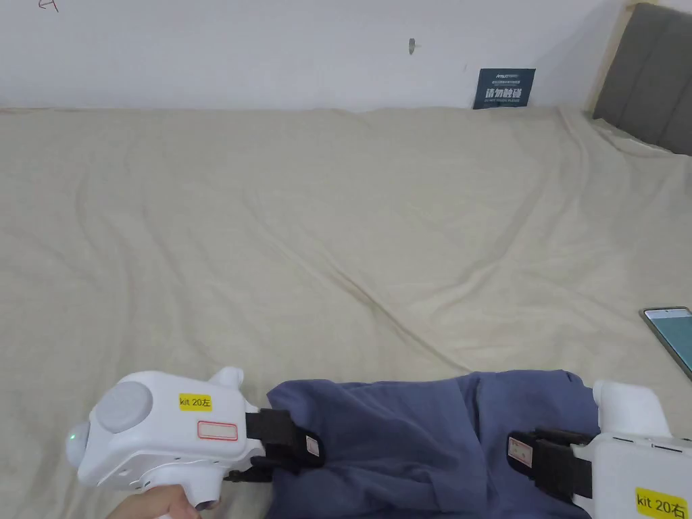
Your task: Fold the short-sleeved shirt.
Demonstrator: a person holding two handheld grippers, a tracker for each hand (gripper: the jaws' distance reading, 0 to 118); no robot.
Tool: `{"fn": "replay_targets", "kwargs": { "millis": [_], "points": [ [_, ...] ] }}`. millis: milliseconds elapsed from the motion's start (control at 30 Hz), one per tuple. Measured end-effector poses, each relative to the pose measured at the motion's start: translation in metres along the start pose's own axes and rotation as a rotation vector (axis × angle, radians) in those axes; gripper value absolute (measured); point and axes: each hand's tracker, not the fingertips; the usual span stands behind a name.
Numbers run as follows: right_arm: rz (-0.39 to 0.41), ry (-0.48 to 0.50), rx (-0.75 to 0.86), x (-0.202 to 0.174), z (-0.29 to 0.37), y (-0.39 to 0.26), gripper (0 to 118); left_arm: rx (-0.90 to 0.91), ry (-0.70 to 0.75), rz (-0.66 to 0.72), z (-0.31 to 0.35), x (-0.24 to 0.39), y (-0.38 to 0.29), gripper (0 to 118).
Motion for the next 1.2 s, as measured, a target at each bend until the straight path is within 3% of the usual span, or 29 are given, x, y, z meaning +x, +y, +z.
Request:
{"fn": "replay_targets", "kwargs": {
  "millis": [267, 367, 800, 1000, 1200],
  "points": [
    [0.0, -0.002, 0.01, -0.004, 0.005, 0.0, 0, 0.03, 0.019, -0.069, 0.031, -0.007, -0.01, 10],
    [0.008, -0.014, 0.01, -0.006, 0.008, 0.0, 0, 0.048, -0.001, -0.022, 0.047, -0.022, -0.012, 10],
    [-0.002, -0.018, 0.024, 0.002, 0.013, -0.002, 0, 0.206, 0.191, 0.028, 0.158, -0.05, -0.029, 10],
    [-0.025, -0.015, 0.019, 0.013, 0.011, -0.008, 0, 0.249, 0.214, -0.007, 0.173, -0.006, -0.043, 10],
    [-0.047, 0.003, 0.038, 0.027, 0.021, -0.017, 0, 0.239, 0.187, -0.129, 0.15, 0.076, -0.036, 10]
  ]
}}
